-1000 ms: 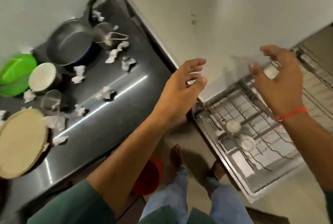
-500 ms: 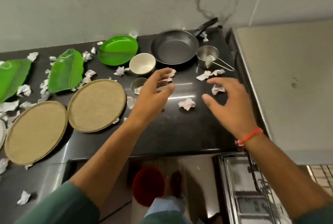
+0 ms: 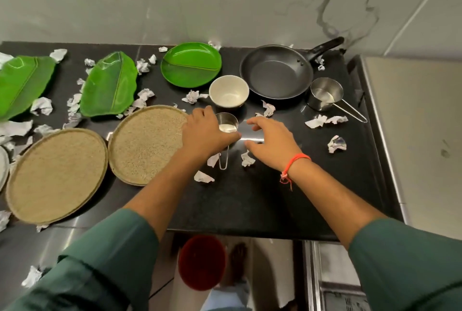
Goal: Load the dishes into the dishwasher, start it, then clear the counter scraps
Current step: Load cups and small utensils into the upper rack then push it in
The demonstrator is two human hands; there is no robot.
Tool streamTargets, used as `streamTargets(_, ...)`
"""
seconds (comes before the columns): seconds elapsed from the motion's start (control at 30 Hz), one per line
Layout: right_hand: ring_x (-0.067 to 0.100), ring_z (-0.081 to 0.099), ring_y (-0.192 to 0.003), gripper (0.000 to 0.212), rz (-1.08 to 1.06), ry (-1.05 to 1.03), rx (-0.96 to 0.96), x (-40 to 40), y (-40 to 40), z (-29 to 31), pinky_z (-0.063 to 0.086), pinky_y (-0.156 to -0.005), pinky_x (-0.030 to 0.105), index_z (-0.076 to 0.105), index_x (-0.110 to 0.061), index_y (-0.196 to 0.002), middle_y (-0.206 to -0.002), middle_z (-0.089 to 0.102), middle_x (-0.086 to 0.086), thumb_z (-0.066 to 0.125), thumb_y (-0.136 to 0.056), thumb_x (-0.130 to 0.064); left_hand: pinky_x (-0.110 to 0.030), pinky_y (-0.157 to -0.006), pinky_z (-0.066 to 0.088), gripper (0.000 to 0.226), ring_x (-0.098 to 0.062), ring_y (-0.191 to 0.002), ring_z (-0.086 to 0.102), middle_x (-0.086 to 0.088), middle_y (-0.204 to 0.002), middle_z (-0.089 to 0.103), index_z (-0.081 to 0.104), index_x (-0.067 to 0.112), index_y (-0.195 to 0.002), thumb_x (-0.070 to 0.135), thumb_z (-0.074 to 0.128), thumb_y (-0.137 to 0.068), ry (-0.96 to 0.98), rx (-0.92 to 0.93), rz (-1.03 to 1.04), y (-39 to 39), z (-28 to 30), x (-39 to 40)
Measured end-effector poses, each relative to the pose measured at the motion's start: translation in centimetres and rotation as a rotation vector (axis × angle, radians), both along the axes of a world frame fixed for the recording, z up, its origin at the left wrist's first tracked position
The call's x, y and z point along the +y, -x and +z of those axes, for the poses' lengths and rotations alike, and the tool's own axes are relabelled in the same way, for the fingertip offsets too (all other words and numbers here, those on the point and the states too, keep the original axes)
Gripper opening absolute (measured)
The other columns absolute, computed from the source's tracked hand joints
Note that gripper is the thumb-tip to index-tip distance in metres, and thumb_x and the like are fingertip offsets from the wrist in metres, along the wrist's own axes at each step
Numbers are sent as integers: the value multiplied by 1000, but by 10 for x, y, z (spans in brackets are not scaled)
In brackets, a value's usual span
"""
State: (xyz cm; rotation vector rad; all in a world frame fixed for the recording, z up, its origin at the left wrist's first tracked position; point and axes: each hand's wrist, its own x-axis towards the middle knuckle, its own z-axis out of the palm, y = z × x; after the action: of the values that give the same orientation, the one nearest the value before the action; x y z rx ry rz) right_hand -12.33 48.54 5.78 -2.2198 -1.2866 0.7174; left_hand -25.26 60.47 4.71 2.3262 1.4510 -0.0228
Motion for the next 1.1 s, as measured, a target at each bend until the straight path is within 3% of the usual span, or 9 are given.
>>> streamTargets(0.33, 21, 51, -126, 51, -34, 20, 23, 4, 5, -7, 40, -109, 46, 50, -29, -141, -129, 62, -3, 65, -92, -28, -46, -99, 34, 78, -31, -118, 53, -8, -125, 54, 50, 12, -123, 68, 66, -71, -122, 77, -13, -7, -7, 4)
streamTargets(0.53, 20, 52, -124, 58, -64, -61, 57, -10, -2, -1, 43, -108, 44, 48, -29, -143, -129, 61, -2, 69, -89, -24, -48, -96, 34, 75, -25, -110, 57, 1, -114, 62, 55, 21, -118, 70, 62, -61, -60, -96, 22, -8, 13, -1)
streamTargets(0.63, 10, 57, -114, 45, -150, -178, 209, -26, -8, 10, 46, -96, 20, 54, -29, -138, -125, 64, -2, 60, -96, -15, -51, -101, 42, 69, -16, -105, 62, 12, -107, 67, 57, 30, -113, 70, 69, -58, 80, -323, 2, -18, 32, -16)
streamTargets(0.67, 8, 61, -109, 41, -206, -225, 314, -32, -11, 15, 48, -93, 18, 57, -30, -136, -122, 66, -4, 57, -98, -14, -50, -101, 45, 66, -12, -101, 64, 15, -103, 67, 58, 33, -110, 69, 72, -57, 129, -395, -1, -24, 40, -24)
streamTargets(0.77, 15, 73, -98, 32, -393, -279, 726, -59, -28, 31, 58, -90, 37, 59, -29, -134, -119, 70, 0, 48, -104, -23, -45, -99, 50, 58, -2, -93, 66, 19, -95, 70, 61, 35, -103, 65, 80, -57, 280, -565, -11, -44, 57, -53)
streamTargets(0.87, 26, 74, -98, 40, -477, -299, 1064, -105, -52, 46, 58, -81, 41, 61, -19, -131, -114, 70, 8, 46, -105, -44, -31, -91, 55, 57, 1, -91, 67, 13, -103, 70, 61, 30, -114, 49, 85, -66, 471, -654, -95, -71, 69, -91)
streamTargets(0.93, 29, 73, -98, 40, -476, -337, 1074, -141, -66, 54, 58, -84, 41, 65, -15, -120, -105, 70, 8, 47, -103, -47, -22, -82, 53, 54, 2, -90, 68, 8, -104, 71, 60, 24, -117, 35, 87, -72, 596, -690, -153, -89, 74, -121)
streamTargets(1.0, 28, 72, -94, 24, -514, -385, 1002, -184, -80, 61, 58, -82, 38, 64, -23, -107, -100, 70, 4, 52, -102, -42, -23, -82, 55, 60, -4, -93, 71, 5, -105, 73, 59, 20, -118, 32, 89, -67, 685, -711, -244, -110, 74, -157)
streamTargets(1.1, 26, 69, -89, 18, -598, -386, 874, -258, -99, 64, 59, -75, 32, 66, -25, -111, -93, 73, 0, 61, -97, -36, -27, -84, 56, 64, -10, -95, 72, 1, -106, 72, 55, 19, -119, 28, 85, -63, 773, -692, -427, -140, 68, -214)
